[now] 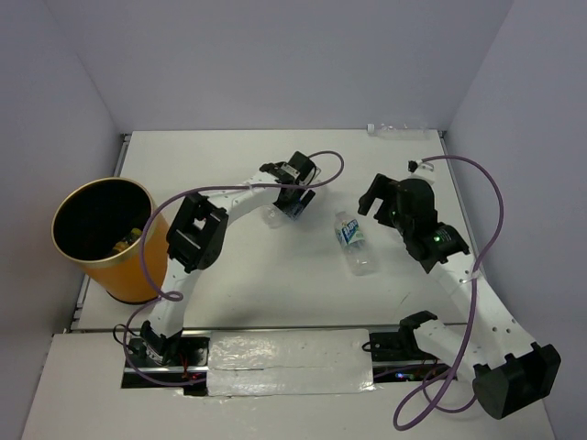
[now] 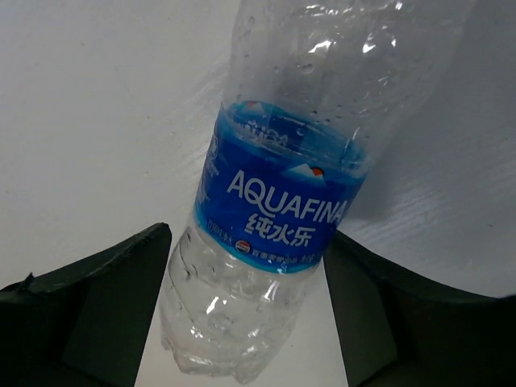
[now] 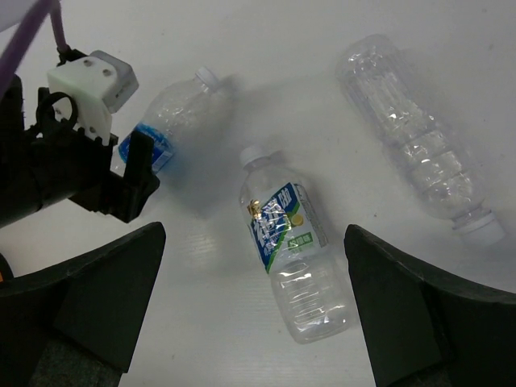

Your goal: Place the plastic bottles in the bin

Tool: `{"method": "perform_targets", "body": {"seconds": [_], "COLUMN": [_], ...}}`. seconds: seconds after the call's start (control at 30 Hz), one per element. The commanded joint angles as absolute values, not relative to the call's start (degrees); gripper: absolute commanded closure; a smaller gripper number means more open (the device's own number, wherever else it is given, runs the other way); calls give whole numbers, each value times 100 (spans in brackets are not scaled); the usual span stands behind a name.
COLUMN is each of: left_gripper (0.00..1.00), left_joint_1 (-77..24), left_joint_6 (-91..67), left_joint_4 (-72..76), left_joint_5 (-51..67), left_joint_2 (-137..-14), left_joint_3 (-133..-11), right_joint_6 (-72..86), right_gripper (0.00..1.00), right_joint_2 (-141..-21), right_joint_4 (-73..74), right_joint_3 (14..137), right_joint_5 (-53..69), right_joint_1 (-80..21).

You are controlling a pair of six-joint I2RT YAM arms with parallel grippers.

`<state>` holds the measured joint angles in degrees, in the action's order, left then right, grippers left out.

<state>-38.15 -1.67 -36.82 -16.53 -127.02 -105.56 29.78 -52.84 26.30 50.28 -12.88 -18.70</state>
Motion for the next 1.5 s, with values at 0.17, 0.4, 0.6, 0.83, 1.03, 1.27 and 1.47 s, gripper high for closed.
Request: {"method": "perform_targets", "body": {"seconds": [0.17,0.4,0.6,0.83,1.03,1.27,1.47], "left_gripper": [55,55,52,51,48,37,1], "left_joint_1": [-3858,-3788,-2911,-1531,-1362,-1362,-1362], "left_joint_6": [-448,-1045,-1476,-2634,-3215,-4095,-4377], "left_joint_4": [-3419,-3577,-3779,-4507,-4893,-5291,-5282], "left_joint_5": [-1758,-2495,-3304,-4847,-5491,-5810,-5572], "left_joint_2": [-12201,-9759,-7579,-5978,-5283,-4826,-4597], "left_joint_3": [-10415,-10099,-9520,-8728,-7990,-7165,-6838], "right_joint_6": [2918,2936,2936,3067,2945,2883,2935], "right_gripper": [0,0,0,0,0,0,0], "right_joint_2": [-5352,-5502,-5642,-5941,-5977,-5862,-5959], "right_joint_4": [2619,2566,2268,1995,2074,2145,2232], "right_joint_3": [5265,5484,5476,5309,5466,5528,5643], "right_joint_5": [-1310,-968,-757,-484,-474,-703,-720], "right_joint_1": [-1828,-1828,-1828,-1846,-1854,-1846,-1846]}}
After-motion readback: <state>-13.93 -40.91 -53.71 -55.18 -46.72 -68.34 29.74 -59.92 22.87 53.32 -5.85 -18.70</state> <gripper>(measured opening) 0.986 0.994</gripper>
